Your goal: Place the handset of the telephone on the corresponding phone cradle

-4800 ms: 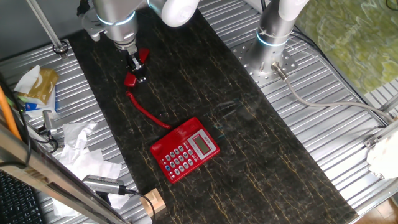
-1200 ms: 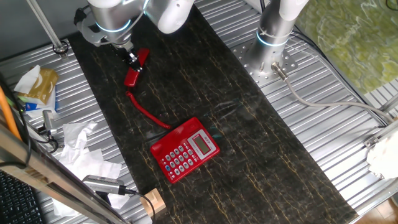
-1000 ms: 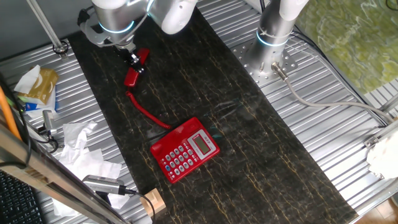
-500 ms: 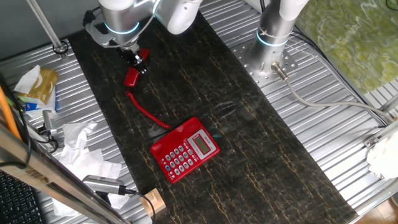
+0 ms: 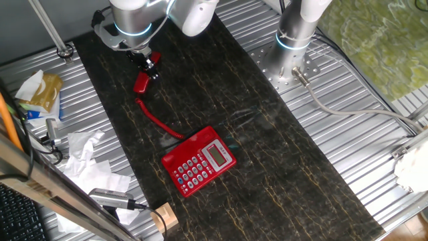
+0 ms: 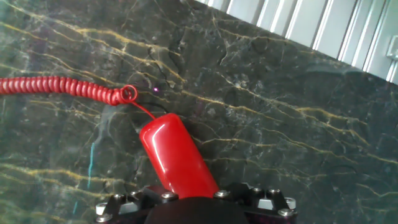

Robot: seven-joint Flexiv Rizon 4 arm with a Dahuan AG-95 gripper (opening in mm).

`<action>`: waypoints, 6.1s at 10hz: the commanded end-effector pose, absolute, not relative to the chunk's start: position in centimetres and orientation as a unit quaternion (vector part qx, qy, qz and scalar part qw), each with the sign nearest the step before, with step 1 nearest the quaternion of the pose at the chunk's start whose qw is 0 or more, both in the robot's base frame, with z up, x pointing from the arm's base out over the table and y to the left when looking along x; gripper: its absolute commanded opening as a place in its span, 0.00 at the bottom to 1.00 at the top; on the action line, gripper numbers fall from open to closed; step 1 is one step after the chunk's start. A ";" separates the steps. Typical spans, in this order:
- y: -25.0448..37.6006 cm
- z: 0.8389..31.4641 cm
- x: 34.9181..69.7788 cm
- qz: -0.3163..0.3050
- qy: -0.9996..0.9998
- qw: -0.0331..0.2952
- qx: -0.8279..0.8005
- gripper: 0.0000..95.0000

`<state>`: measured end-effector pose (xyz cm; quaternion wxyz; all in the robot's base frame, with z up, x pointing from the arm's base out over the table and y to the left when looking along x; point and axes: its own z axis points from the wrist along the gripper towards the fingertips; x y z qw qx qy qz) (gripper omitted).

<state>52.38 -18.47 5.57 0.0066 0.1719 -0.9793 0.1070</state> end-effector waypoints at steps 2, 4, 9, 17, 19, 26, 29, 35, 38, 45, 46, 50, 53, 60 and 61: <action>-18.8 5.1 52.3 0.102 -0.979 0.002 0.175 0.80; -19.0 4.7 52.2 0.098 -0.980 -0.001 0.174 0.80; -19.1 3.8 51.5 0.091 -0.981 -0.008 0.169 0.80; -19.3 3.2 50.8 0.089 -0.982 -0.013 0.164 0.80; -19.4 3.3 50.8 0.089 -0.982 -0.014 0.164 0.60; -19.6 3.4 51.0 0.040 -0.986 -0.035 0.156 0.80; -19.6 3.4 51.1 0.028 -0.985 -0.047 0.162 0.80; -19.6 3.4 51.1 0.034 -0.983 -0.041 0.176 0.80; -19.6 3.4 51.1 0.065 -0.977 -0.023 0.201 0.80; -19.6 3.1 51.1 0.116 -0.963 -0.021 0.240 0.80; -19.6 3.1 51.2 0.119 -0.962 -0.022 0.243 0.80; -19.5 3.2 52.0 0.116 -0.963 -0.028 0.244 0.60; -19.3 3.1 52.2 0.109 -0.963 -0.035 0.243 0.60; -19.3 3.1 52.2 0.064 -0.971 -0.051 0.223 0.60; -19.3 3.1 52.2 0.063 -0.972 -0.051 0.221 0.60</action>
